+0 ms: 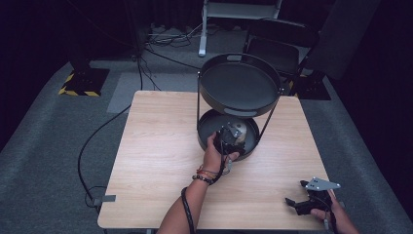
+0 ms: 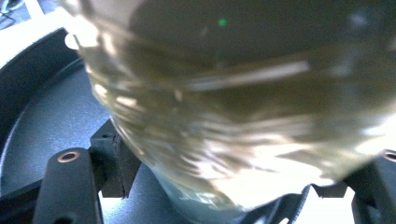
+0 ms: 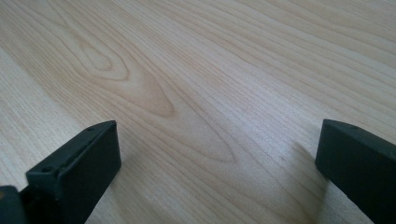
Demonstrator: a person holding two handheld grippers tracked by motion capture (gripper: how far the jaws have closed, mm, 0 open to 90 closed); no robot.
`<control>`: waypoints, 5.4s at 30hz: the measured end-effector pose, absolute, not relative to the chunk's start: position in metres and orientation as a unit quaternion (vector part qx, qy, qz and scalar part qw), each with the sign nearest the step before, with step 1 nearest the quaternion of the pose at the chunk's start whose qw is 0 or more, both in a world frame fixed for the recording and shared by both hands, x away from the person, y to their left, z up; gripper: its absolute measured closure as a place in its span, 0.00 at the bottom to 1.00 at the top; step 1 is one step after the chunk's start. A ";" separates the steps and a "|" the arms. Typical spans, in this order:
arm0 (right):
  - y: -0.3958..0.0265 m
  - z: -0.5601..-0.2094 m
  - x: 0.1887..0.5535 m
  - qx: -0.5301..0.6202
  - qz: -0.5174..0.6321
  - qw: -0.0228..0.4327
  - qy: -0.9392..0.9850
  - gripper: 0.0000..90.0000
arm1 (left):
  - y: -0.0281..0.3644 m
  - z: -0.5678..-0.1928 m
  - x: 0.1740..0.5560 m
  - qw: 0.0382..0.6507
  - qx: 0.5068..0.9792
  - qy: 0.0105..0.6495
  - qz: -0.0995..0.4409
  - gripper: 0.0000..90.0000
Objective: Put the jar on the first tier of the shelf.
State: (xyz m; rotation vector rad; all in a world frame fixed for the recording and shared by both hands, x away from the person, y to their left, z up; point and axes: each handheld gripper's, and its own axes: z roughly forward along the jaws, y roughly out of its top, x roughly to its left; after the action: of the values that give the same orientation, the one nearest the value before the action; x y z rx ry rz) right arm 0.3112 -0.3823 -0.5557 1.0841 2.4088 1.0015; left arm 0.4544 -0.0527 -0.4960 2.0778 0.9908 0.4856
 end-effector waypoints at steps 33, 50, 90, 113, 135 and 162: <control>-0.382 -0.556 0.311 0.379 0.350 0.158 0.842 0.00 | -0.046 -0.481 0.442 0.361 0.840 0.347 0.208 0.03; -0.382 -0.556 0.311 0.379 0.350 0.158 0.842 0.00 | -0.028 -0.464 0.425 0.358 0.846 0.317 0.236 0.04; -0.382 -0.556 0.311 0.379 0.350 0.157 0.842 0.00 | 0.038 -0.472 0.378 0.295 0.871 0.284 0.273 0.03; -0.382 -0.556 0.311 0.379 0.350 0.158 0.842 0.00 | 0.081 -0.504 0.345 0.238 0.885 0.292 0.272 0.03; -0.382 -0.556 0.311 0.379 0.350 0.157 0.842 0.00 | 0.134 -0.524 0.323 0.237 0.868 0.356 0.252 0.03; -0.382 -0.556 0.311 0.379 0.350 0.158 0.842 0.00 | 0.182 -0.547 0.310 0.294 0.836 0.419 0.196 0.02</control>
State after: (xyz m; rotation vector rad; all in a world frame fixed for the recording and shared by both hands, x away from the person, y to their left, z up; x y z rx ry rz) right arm 0.3112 -0.3822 -0.5557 1.0853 2.4085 1.0013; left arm 0.3104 0.1818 -0.5471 2.2260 1.1164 0.5221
